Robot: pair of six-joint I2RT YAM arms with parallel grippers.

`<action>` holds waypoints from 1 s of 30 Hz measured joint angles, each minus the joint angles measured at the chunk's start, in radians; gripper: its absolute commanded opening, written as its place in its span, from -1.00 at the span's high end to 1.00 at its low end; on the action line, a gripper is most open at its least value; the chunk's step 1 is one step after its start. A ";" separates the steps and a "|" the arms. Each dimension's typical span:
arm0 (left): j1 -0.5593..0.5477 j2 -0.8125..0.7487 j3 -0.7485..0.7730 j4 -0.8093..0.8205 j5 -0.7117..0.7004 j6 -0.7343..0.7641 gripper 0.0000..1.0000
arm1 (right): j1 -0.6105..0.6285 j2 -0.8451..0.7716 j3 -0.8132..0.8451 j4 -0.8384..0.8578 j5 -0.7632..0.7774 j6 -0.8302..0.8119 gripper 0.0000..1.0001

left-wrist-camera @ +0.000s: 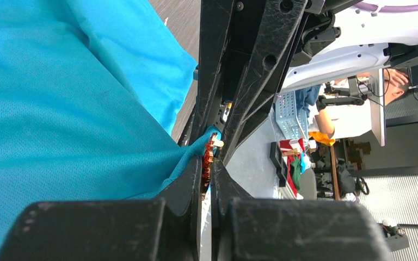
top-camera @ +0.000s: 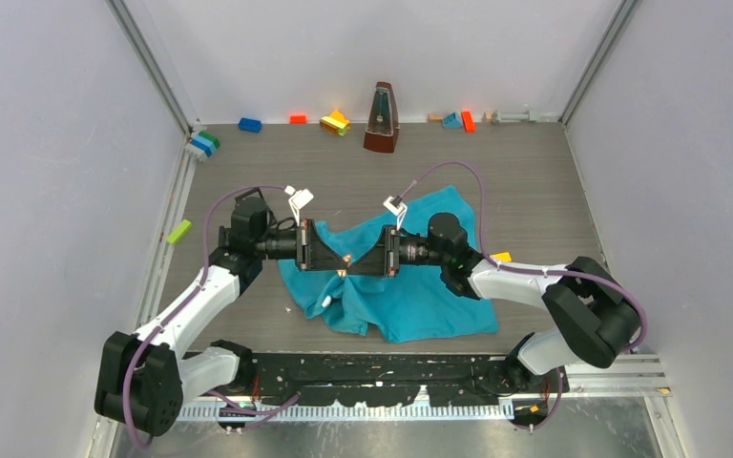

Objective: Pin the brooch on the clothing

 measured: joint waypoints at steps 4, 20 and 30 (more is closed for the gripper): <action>0.000 0.000 0.000 0.001 0.000 0.001 1.00 | -0.005 0.000 0.000 0.000 0.006 0.002 0.52; -0.007 0.000 0.008 -0.086 -0.056 0.068 1.00 | -0.010 0.011 -0.010 -0.007 0.026 0.003 0.50; -0.008 0.008 0.010 -0.118 -0.074 0.071 1.00 | -0.016 0.011 -0.010 -0.024 0.023 -0.019 0.36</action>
